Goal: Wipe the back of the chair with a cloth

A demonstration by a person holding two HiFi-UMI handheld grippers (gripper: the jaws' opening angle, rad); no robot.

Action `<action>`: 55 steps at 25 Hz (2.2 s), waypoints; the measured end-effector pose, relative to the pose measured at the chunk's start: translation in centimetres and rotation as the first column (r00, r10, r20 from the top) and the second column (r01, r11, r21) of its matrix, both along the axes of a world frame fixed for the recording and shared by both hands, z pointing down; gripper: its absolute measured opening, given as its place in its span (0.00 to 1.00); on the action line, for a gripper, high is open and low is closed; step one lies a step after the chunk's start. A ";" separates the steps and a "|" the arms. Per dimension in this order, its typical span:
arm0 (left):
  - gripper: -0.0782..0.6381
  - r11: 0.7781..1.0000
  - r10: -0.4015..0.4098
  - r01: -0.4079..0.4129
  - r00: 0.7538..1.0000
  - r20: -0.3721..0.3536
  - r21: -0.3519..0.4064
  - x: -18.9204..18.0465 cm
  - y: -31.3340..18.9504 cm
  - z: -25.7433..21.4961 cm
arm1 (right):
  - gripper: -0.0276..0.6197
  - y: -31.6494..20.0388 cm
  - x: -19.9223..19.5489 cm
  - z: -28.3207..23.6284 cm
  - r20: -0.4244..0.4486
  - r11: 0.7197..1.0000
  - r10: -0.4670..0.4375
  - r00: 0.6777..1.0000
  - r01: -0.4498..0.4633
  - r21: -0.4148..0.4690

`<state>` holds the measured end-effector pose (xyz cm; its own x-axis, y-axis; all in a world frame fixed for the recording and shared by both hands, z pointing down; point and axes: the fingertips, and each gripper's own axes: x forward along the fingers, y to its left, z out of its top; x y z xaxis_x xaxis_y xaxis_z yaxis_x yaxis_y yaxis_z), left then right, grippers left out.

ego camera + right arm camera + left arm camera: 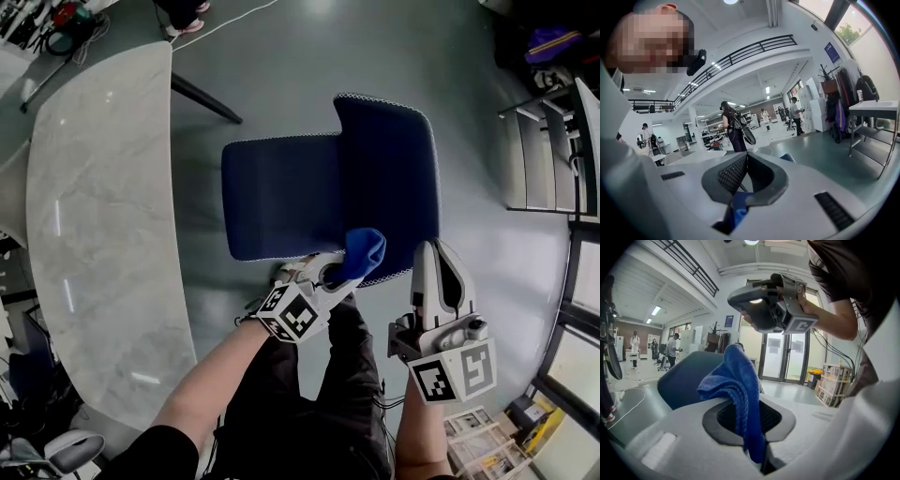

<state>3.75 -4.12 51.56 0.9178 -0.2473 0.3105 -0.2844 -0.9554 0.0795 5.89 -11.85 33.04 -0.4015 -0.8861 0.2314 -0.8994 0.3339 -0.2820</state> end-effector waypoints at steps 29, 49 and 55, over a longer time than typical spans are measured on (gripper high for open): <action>0.19 0.930 -0.361 0.368 0.920 -0.150 0.021 -2.6 -6.1 -35.6 | 0.07 -0.8 -0.5 -20.9 -0.042 0.974 -0.183 0.982 0.187 0.126; 0.19 0.895 -0.421 0.441 0.883 -0.205 0.061 -2.1 -6.6 -41.7 | 0.06 -1.4 -0.9 -27.1 -0.069 0.931 -0.287 0.955 0.295 0.214; 0.19 0.890 -0.434 0.452 0.880 -0.196 0.061 -1.6 -6.5 -41.6 | 0.06 -1.3 -0.4 -26.9 -0.061 0.931 -0.295 0.954 0.301 0.206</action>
<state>2.11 -10.59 9.93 0.7415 -0.6621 0.1088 -0.6703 -0.7382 0.0757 5.50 -13.13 6.16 -0.6509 -0.7562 0.0679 -0.7558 0.6369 -0.1522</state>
